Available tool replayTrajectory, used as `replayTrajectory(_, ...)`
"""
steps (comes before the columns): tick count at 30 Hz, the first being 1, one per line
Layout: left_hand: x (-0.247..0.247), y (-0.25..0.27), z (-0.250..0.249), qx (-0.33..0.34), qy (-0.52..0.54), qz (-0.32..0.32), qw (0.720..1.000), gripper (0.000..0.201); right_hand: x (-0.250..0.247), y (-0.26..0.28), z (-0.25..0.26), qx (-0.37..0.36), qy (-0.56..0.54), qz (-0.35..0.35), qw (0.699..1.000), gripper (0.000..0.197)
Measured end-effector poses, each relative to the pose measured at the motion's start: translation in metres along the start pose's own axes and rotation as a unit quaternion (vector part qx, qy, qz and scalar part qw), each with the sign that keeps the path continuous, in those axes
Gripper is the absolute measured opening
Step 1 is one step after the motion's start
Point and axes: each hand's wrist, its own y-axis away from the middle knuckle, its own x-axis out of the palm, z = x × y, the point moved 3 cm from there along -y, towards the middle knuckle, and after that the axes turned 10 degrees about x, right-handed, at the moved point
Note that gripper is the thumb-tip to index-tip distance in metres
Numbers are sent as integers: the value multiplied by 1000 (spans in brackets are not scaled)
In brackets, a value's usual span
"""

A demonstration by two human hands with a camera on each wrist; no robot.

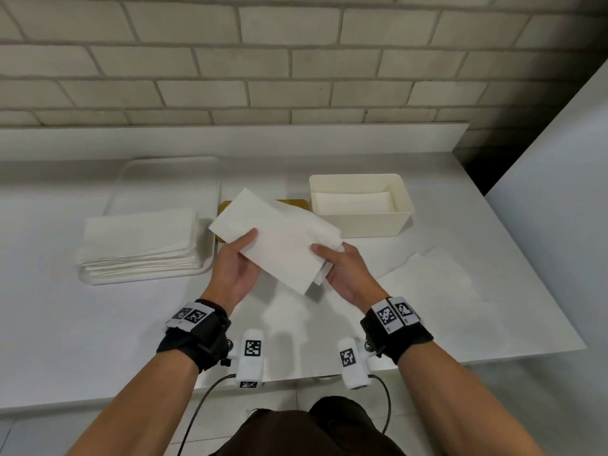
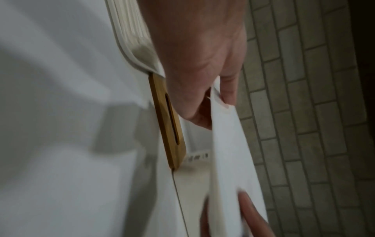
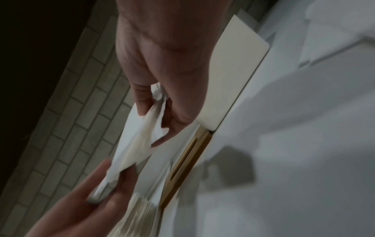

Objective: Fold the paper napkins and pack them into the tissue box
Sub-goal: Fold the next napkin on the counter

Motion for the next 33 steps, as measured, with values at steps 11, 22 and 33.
replayTrajectory(11, -42, 10, -17, -167, -240, 36, 956, 50, -31, -1, 8, 79, 133, 27, 988, 33)
replayTrajectory(22, -44, 9, -21, 25, -340, -14, 940, 54, -17, -4, 8, -89, 262, -53, 959, 20)
replayTrajectory(33, -65, 13, -4, 37, -356, -39, 933, 30, -28, -6, -11, -105, 327, -57, 937, 23)
